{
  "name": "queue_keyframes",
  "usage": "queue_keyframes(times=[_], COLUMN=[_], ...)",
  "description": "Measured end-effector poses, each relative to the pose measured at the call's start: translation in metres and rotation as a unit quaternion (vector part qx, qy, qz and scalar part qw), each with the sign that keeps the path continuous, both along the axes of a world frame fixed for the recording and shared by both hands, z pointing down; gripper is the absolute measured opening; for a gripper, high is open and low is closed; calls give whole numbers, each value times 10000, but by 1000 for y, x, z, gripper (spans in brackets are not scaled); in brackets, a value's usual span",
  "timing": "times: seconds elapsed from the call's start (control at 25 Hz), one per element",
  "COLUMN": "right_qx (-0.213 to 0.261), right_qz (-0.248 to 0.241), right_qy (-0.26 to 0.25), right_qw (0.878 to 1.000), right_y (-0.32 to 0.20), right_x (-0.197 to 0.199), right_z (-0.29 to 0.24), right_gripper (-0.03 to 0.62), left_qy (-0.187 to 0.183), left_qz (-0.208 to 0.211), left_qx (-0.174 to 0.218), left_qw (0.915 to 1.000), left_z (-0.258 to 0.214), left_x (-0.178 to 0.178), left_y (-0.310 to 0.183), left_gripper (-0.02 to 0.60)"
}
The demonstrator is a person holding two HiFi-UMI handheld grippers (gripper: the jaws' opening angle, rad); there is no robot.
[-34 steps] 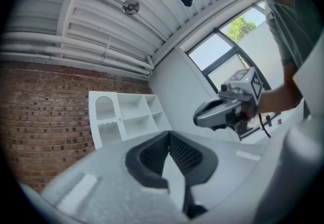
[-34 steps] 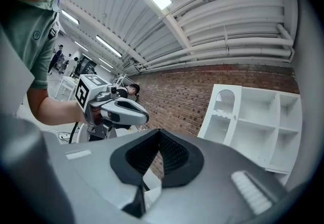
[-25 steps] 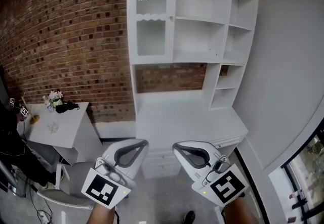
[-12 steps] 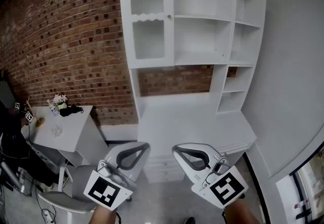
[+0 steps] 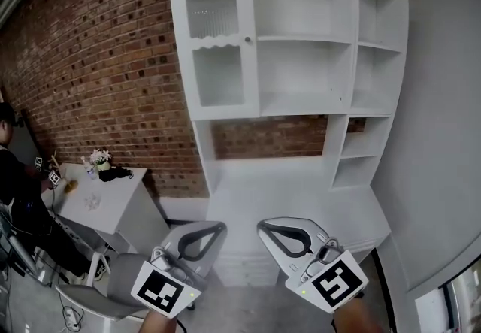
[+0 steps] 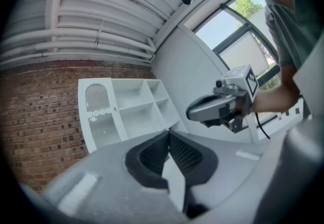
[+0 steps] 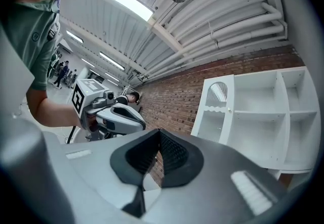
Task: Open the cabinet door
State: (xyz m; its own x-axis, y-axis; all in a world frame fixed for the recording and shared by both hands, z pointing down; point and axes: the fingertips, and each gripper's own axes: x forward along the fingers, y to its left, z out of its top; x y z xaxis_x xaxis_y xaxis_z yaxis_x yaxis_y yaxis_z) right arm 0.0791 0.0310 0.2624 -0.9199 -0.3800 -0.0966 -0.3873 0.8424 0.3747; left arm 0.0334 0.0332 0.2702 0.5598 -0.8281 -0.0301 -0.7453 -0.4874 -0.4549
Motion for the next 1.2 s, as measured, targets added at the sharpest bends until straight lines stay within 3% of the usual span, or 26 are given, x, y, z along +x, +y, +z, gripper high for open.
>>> queue_keyframes(times=[0.56,1.2], right_qx=[-112,-94], right_qz=[-123,298], right_qy=[-120,-48], right_qw=[9998,9995], right_y=[-46,-106], right_x=[7,-50], right_z=[1,-2], right_gripper=[6,6], left_qy=[-48,140], left_qz=[-127,233], left_qx=[23,32], left_qw=[9999,9996], left_z=[-8,-9], left_x=[7,-55], left_y=[-45,-111], left_gripper=[2,2])
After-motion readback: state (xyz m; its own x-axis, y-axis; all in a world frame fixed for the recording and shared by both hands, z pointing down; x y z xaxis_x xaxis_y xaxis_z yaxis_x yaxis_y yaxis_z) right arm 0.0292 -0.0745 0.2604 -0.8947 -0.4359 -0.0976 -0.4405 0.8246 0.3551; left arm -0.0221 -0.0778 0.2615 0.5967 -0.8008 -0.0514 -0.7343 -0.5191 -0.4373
